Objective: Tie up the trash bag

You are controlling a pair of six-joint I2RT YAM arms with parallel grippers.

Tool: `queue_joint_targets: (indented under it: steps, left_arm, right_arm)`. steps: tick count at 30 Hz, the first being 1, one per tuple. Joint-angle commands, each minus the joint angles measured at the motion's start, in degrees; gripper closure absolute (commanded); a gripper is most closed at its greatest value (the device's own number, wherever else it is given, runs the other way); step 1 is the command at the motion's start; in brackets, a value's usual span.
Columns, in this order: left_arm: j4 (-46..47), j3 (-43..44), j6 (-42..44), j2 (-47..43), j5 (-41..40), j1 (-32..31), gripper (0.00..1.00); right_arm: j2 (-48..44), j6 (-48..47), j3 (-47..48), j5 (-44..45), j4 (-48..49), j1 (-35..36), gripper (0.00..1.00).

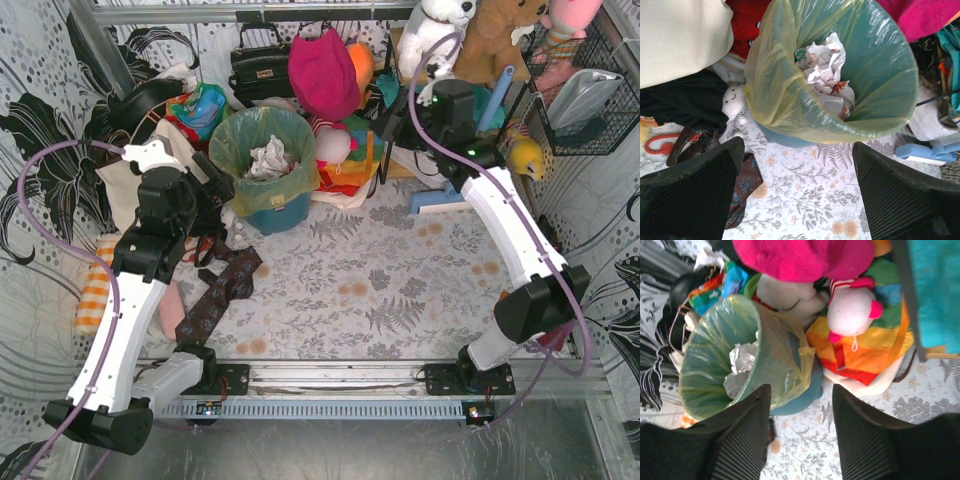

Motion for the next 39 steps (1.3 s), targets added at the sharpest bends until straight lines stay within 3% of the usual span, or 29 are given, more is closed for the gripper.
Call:
queue_joint_targets:
  steps: [1, 7, 16, 26, 39]
  left_arm:
    - [-1.21, 5.03, -2.67, 3.29, -1.79, -0.15, 0.02]
    - [-4.75, 12.21, -4.09, 10.90, -4.58, -0.19, 0.02]
    - [-4.89, 17.32, -2.00, 18.15, -5.35, 0.94, 0.16]
    - [-5.21, 19.39, -1.86, 23.67, 1.39, 6.86, 0.21]
    - [-4.21, 19.38, -0.70, 26.81, 6.17, 9.10, 0.48]
  right_arm:
    - [4.93, 0.56, 6.16, -3.21, -2.09, 2.94, 0.51]
    - [15.69, -0.79, 18.74, -4.93, -8.06, 6.52, 0.53]
    - [27.71, -1.20, 33.70, -6.24, -13.94, 10.09, 0.56]
    - [33.72, -0.92, 37.37, -7.91, -13.97, 11.20, 0.56]
    - [36.37, 0.10, 37.79, -7.96, -11.89, 11.49, 0.58]
